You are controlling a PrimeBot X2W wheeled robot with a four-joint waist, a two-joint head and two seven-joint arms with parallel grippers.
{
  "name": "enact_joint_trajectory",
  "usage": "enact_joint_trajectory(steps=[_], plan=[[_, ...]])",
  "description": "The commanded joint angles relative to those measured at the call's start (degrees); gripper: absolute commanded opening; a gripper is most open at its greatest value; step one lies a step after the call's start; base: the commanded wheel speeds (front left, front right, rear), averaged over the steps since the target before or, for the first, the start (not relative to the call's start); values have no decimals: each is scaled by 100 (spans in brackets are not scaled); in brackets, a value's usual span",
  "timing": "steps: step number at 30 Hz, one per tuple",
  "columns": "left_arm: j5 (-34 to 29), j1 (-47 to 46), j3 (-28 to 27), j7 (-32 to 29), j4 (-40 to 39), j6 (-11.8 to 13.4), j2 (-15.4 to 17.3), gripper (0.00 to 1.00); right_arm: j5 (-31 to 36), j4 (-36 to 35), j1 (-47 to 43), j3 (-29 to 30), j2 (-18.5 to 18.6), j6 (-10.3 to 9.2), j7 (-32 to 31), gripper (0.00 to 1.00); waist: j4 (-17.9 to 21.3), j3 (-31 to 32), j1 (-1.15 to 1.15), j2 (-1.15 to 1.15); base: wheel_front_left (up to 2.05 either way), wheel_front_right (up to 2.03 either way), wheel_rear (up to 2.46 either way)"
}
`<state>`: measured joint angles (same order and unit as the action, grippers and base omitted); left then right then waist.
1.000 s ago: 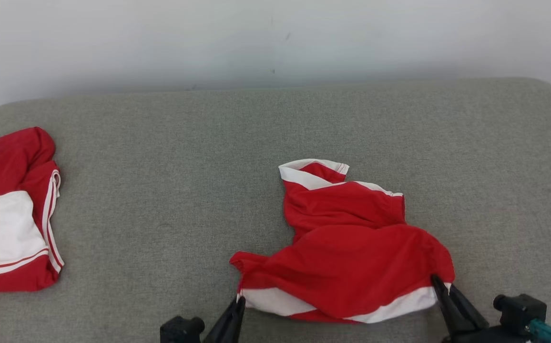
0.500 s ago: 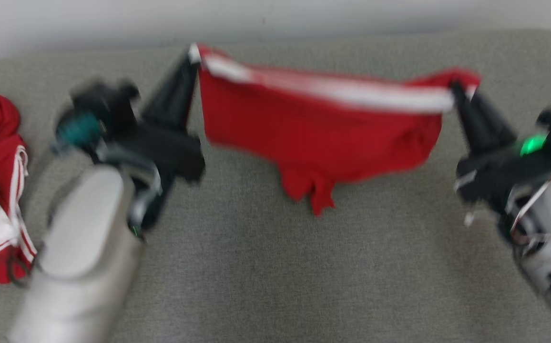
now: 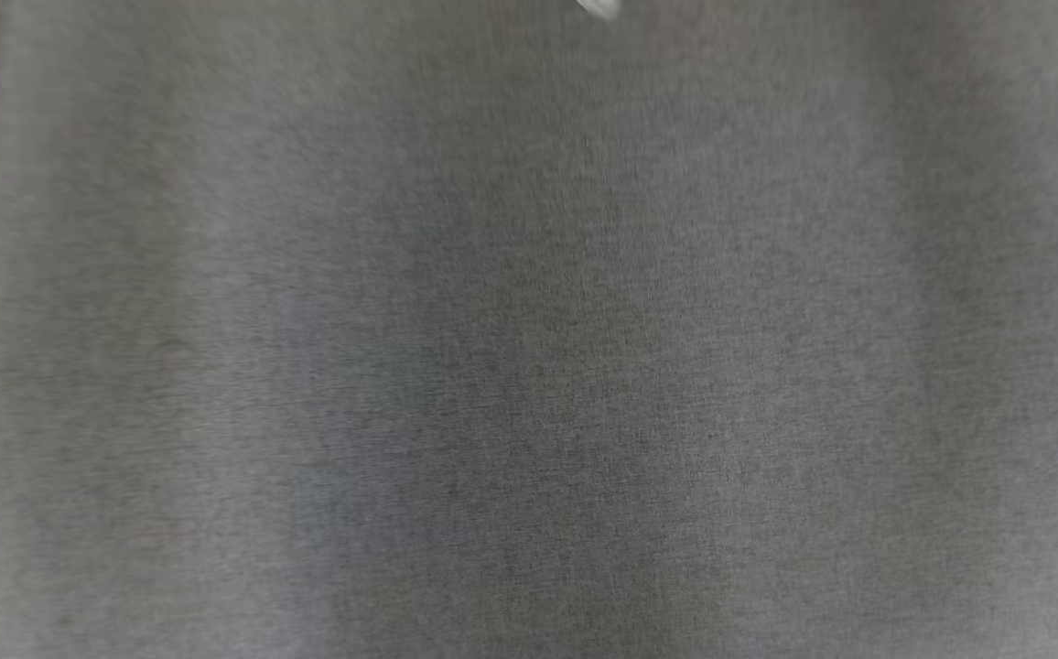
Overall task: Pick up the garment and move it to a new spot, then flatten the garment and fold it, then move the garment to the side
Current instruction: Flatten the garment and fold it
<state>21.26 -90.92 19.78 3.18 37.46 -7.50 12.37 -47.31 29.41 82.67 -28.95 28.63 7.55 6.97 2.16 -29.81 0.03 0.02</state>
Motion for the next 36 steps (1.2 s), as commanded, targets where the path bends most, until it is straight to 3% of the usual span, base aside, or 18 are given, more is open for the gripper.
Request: enact_joint_trajectory(steps=[1,7,15,27,36], plan=[[-29,-407,18,-21,156,16,55,0,-127,222,409,15,-111,-13,-56,0,285,-611,-3,-2,0,0,0],[-88,-1922,86,11,1009,25,-178,0,-226,1424,1947,-85,-382,-13,-172,0,275,-739,-3,-2,0,0,0],[-106,-2698,190,265,1814,27,-425,0,-288,2044,2695,-455,-588,-13,-35,0,266,-899,-3,-2,0,0,0],[75,-2816,274,763,2505,16,-462,0,-607,2246,2736,-1143,-495,-13,129,0,176,-1108,-3,-2,0,0,0],[394,-1775,276,1177,1965,14,-533,0,-1043,1582,1884,-1686,-298,-13,568,0,132,-934,-3,-2,0,0,0]])
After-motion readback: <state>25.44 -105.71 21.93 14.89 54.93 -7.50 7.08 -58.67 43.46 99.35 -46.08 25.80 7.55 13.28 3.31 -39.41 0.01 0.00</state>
